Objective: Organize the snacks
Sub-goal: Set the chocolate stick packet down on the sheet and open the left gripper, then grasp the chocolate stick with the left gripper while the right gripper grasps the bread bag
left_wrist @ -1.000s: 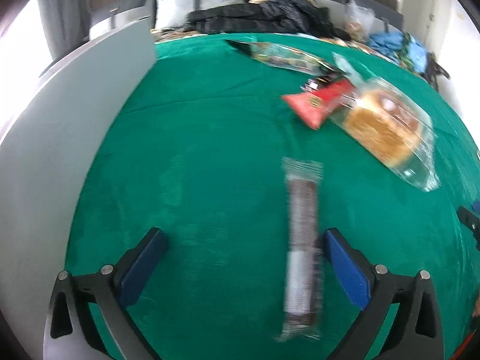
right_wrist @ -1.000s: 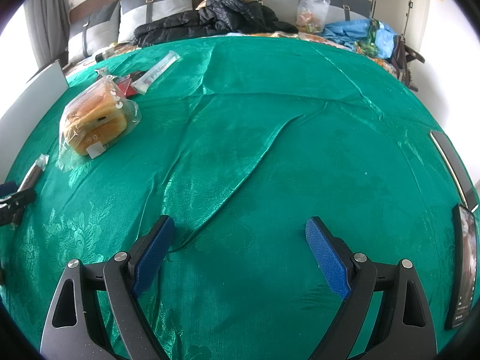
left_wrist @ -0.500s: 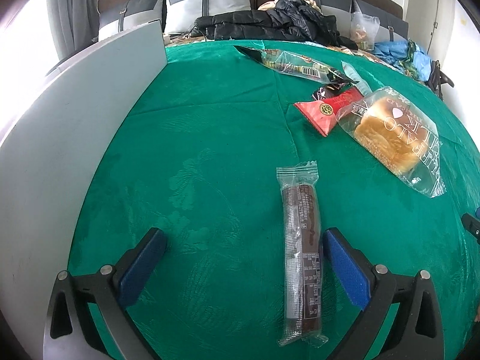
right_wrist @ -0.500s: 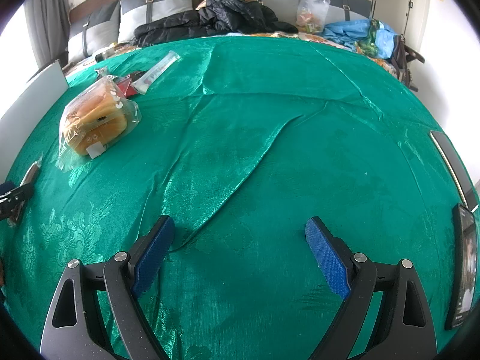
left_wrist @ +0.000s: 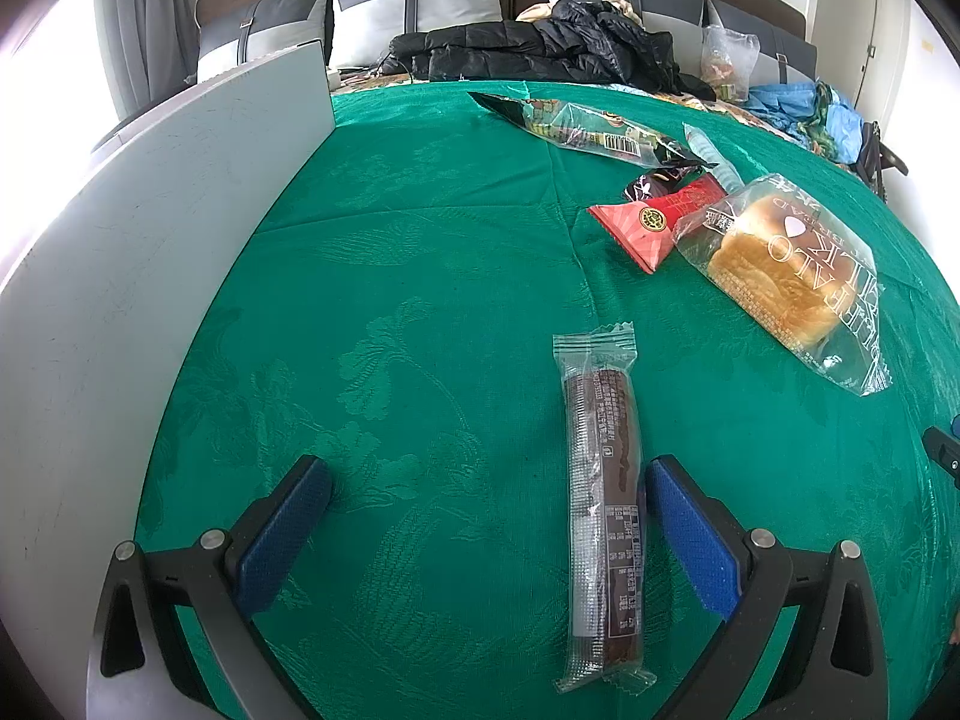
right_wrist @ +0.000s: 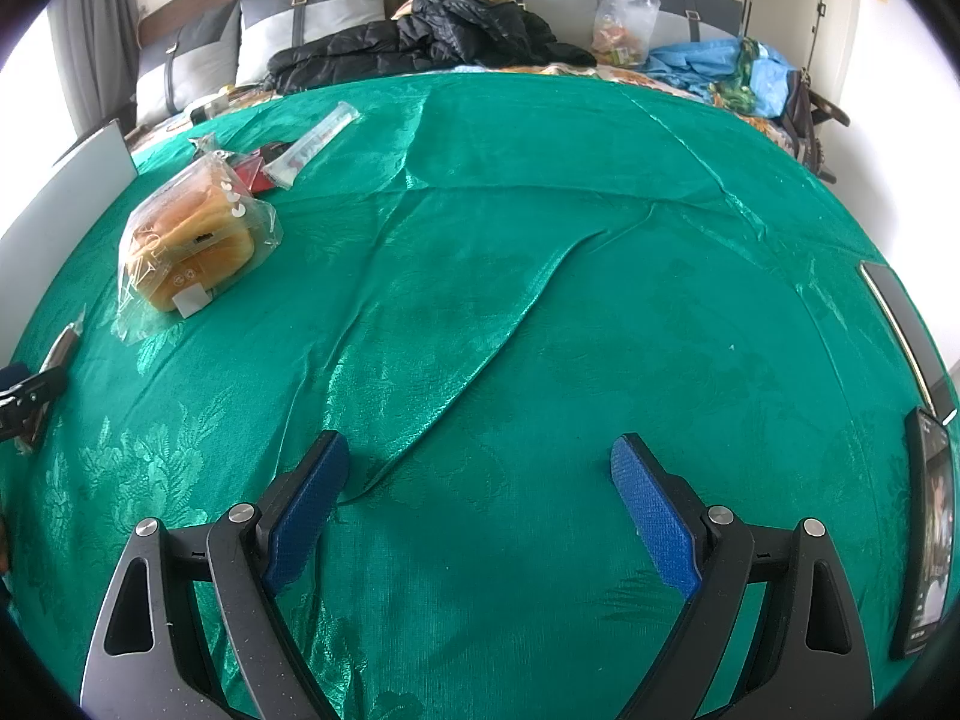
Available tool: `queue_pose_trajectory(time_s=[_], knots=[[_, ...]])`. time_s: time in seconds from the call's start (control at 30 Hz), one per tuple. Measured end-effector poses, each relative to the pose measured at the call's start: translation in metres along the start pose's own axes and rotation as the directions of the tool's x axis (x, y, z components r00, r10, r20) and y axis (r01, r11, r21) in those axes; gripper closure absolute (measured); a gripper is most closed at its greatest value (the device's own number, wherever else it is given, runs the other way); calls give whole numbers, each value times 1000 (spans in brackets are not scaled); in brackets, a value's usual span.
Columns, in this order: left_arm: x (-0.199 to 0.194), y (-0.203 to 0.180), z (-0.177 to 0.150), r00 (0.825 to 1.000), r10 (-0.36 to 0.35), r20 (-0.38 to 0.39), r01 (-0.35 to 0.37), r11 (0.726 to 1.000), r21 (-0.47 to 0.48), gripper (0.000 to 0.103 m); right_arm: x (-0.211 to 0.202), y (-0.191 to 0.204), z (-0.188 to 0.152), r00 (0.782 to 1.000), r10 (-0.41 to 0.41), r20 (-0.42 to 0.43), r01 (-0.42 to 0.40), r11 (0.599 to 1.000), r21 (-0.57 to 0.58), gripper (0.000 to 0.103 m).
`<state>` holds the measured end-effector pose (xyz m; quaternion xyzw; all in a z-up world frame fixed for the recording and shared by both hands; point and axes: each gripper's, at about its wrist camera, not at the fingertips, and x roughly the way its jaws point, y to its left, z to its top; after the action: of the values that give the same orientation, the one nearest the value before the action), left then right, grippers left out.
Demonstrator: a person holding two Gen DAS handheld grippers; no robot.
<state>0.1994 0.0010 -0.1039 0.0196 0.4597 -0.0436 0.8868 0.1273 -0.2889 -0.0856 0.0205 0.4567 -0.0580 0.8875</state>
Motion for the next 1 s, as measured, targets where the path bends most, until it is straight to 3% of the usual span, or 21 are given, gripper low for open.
queue_pose_trajectory(time_s=[0.47, 0.53, 0.57, 0.63, 0.67, 0.73, 0.83, 0.93, 1.0], knots=[[1, 0, 0, 1000, -1, 1, 1, 1000, 0, 0, 0, -1, 4, 999, 29, -30, -29, 1000, -10, 13], [1, 0, 0, 1000, -1, 1, 1, 1000, 0, 0, -13, -1, 15, 996, 93, 6, -93, 996, 15, 13], [0, 0, 0, 1000, -2, 1, 2, 1000, 0, 0, -30, 2, 27, 986, 146, 76, -148, 989, 16, 13], [0, 0, 0, 1000, -2, 1, 2, 1000, -1, 0, -46, 16, 48, 967, 221, 131, -218, 975, -37, 13], [0, 0, 0, 1000, -2, 1, 2, 1000, -1, 0, -48, 29, 64, 955, 271, 120, -262, 961, -86, 13], [0, 1, 0, 1000, -2, 1, 2, 1000, -1, 0, -35, 56, 94, 945, 325, 30, -316, 934, -169, 13], [0, 1, 0, 1000, -2, 1, 2, 1000, -1, 0, 1, 105, 129, 938, 321, -130, -346, 891, -293, 13], [0, 1, 0, 1000, -2, -1, 2, 1000, 1, 0, 50, 153, 139, 940, 205, -273, -310, 849, -428, 13], [0, -1, 3, 999, -11, -53, 12, 1000, 22, 0, 84, 171, 132, 905, 155, -395, -337, 828, -447, 15]])
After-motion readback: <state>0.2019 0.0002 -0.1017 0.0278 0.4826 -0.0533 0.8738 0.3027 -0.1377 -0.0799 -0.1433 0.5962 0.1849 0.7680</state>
